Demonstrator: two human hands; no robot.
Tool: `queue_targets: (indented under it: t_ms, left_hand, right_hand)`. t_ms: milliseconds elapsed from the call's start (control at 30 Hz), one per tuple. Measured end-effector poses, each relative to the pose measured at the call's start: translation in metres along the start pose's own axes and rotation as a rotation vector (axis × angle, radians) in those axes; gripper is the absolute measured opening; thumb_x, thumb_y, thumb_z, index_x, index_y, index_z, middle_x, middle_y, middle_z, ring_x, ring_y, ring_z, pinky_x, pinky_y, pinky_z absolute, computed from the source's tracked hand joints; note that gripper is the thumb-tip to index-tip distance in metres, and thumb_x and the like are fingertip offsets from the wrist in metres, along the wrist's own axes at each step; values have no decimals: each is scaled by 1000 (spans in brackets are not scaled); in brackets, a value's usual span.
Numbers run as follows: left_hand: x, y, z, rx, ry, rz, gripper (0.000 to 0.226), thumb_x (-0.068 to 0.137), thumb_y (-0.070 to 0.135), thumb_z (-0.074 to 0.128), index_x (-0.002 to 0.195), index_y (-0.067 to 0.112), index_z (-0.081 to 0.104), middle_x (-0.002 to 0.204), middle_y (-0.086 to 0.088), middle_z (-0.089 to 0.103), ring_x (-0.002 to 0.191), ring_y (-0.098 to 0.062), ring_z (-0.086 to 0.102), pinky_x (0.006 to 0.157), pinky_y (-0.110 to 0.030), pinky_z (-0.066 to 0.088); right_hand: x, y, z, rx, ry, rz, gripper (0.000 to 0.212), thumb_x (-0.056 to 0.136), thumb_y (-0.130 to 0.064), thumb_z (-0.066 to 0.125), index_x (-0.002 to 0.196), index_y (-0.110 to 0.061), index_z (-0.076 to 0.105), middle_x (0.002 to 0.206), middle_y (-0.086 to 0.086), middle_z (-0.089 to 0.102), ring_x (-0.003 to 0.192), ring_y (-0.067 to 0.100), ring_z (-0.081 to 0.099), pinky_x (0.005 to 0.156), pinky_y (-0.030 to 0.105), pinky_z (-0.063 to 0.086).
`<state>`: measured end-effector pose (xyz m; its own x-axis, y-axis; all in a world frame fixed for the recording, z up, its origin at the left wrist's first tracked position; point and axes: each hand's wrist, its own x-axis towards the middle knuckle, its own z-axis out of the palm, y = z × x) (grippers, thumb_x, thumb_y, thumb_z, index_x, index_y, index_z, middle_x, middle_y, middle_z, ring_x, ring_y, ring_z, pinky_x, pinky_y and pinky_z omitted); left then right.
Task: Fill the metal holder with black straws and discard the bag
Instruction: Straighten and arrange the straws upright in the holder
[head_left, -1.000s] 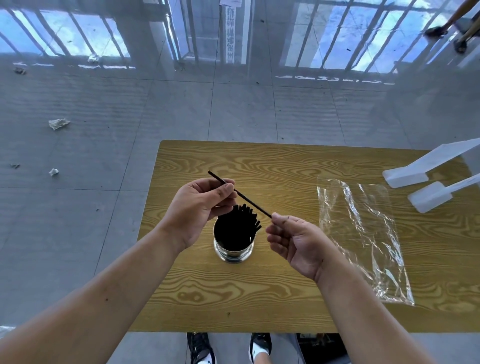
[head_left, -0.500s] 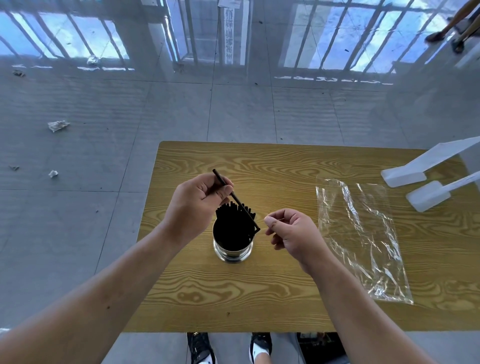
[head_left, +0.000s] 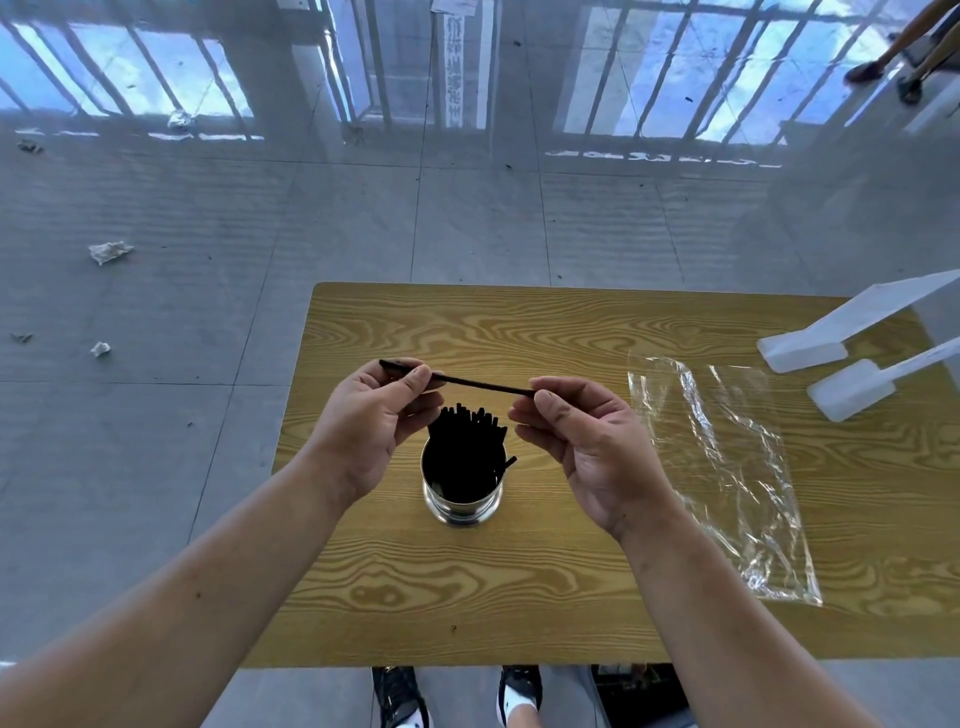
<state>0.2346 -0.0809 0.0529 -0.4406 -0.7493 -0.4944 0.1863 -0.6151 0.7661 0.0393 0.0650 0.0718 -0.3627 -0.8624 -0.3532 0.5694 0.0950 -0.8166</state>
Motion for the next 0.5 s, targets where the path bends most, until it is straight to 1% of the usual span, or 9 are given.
queue_targets:
  t_ms: [133, 233, 300, 367, 400, 433, 467, 500]
  left_hand:
    - [2, -3, -2, -11, -9, -43, 24, 78, 21, 83, 98, 12, 75, 96, -11, 81, 80, -19, 78, 73, -30, 64]
    - [4, -4, -5, 75, -9, -63, 25, 79, 28, 86, 95, 12, 76, 91, -10, 80, 77, -17, 76, 72, -30, 64]
    - [6, -6, -10, 224, 53, -38, 24, 89, 33, 82, 97, 12, 73, 86, -7, 79, 68, -14, 72, 67, -29, 63]
    - [8, -11, -16, 440, 134, 20, 23, 97, 32, 76, 97, 10, 73, 82, -4, 76, 63, -12, 67, 60, -26, 60]
    - [9, -14, -20, 548, 160, 49, 21, 97, 31, 75, 97, 10, 74, 81, -3, 74, 63, -12, 65, 58, -26, 59]
    - [10, -17, -23, 644, 171, 67, 18, 96, 30, 76, 96, 13, 75, 79, 0, 73, 64, -12, 64, 56, -25, 57]
    - [11, -20, -25, 725, 165, 71, 15, 94, 31, 79, 96, 16, 76, 78, 3, 72, 65, -12, 64, 56, -25, 57]
    - [11, -23, -27, 794, 143, 63, 16, 90, 33, 82, 97, 21, 76, 79, 5, 72, 66, -11, 64, 57, -25, 57]
  right_hand:
    - [-1, -4, 3, -55, 5, -67, 15, 83, -12, 78, 97, -12, 84, 96, 21, 81, 95, 28, 80, 84, 34, 65]
    - [0, -9, -1, -231, 53, -211, 9, 94, -11, 74, 97, -13, 82, 91, 18, 81, 89, 28, 80, 79, 34, 65]
    - [2, -17, -7, -416, 94, -335, 10, 101, -15, 71, 97, -16, 80, 85, 13, 81, 83, 26, 80, 74, 33, 65]
    - [3, -26, -14, -637, 104, -419, 12, 103, -21, 69, 94, -23, 77, 81, 4, 80, 75, 22, 77, 68, 33, 62]
    - [4, -29, -16, -761, 83, -429, 13, 103, -23, 69, 93, -26, 76, 79, 0, 79, 72, 24, 75, 64, 38, 61]
    - [4, -30, -16, -877, 45, -414, 13, 103, -24, 69, 92, -28, 75, 79, -4, 78, 68, 28, 73, 60, 46, 61]
    - [4, -29, -13, -977, -4, -388, 13, 103, -25, 69, 92, -30, 74, 78, -7, 76, 66, 31, 70, 59, 50, 59]
    - [4, -26, -10, -1066, -54, -366, 13, 102, -25, 69, 91, -31, 73, 76, -8, 75, 64, 28, 68, 58, 49, 58]
